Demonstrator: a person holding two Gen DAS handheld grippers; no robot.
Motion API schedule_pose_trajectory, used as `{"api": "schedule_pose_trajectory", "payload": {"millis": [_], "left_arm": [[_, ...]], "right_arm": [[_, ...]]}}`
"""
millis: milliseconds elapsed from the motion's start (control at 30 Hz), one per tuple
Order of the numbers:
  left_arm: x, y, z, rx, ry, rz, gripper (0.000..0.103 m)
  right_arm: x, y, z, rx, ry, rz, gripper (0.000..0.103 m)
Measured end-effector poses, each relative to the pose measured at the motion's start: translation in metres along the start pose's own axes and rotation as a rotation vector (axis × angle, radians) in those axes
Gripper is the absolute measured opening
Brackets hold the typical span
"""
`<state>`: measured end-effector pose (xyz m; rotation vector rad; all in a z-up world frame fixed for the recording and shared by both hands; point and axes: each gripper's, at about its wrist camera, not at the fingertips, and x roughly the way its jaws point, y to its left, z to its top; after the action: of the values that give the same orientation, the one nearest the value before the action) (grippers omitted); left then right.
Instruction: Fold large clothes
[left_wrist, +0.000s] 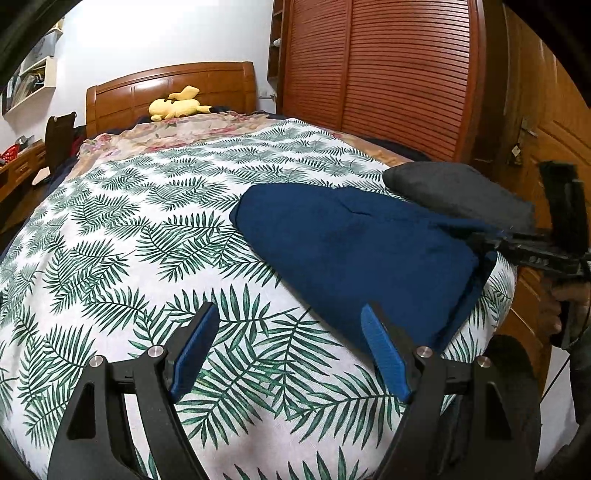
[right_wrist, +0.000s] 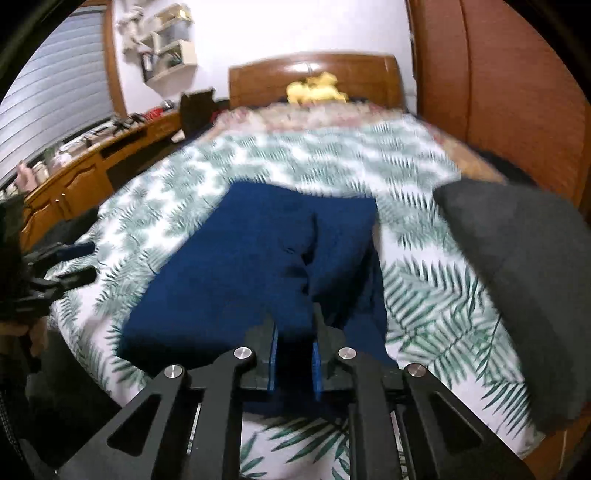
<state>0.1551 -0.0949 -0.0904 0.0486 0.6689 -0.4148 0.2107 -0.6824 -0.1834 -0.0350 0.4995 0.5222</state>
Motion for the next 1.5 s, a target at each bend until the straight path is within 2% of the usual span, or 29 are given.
{"api": "schedule_pose_trajectory", "payload": {"millis": [67,167,400,567,633,833,1067,1233,1367,1500], "left_arm": [[-0.004,-0.001,0.001,0.0,-0.009,0.001,0.08],[-0.01,-0.002,0.001,0.002,-0.023,-0.001,0.08],[-0.019,-0.006,0.005,0.021,-0.042,0.002,0.08],[-0.021,-0.007,0.007,0.021,-0.051,0.004,0.08],[-0.02,-0.009,0.007,0.022,-0.05,0.004,0.08],[-0.016,-0.012,0.005,0.032,-0.041,0.002,0.08],[-0.006,-0.015,0.004,0.031,-0.028,-0.003,0.08],[0.012,-0.014,0.008,0.032,-0.009,-0.018,0.08],[0.036,-0.011,0.019,0.048,0.009,-0.02,0.08],[0.064,-0.005,0.036,0.047,0.034,-0.023,0.08]], "right_arm": [[-0.019,0.006,0.003,-0.018,-0.049,0.005,0.013],[-0.036,0.009,0.0,-0.034,-0.081,-0.037,0.013],[-0.023,-0.002,-0.022,-0.014,0.021,-0.092,0.018],[-0.036,0.004,-0.022,-0.038,0.026,-0.173,0.038],[-0.039,0.003,-0.022,-0.026,0.025,-0.185,0.041],[-0.05,0.009,-0.028,0.0,0.01,-0.182,0.05],[-0.048,0.005,-0.027,0.047,-0.01,-0.136,0.063],[-0.029,0.001,-0.024,0.077,-0.016,-0.118,0.068],[-0.003,-0.007,-0.026,0.096,0.034,-0.13,0.07],[0.014,-0.016,-0.03,0.137,0.06,-0.101,0.077]]}}
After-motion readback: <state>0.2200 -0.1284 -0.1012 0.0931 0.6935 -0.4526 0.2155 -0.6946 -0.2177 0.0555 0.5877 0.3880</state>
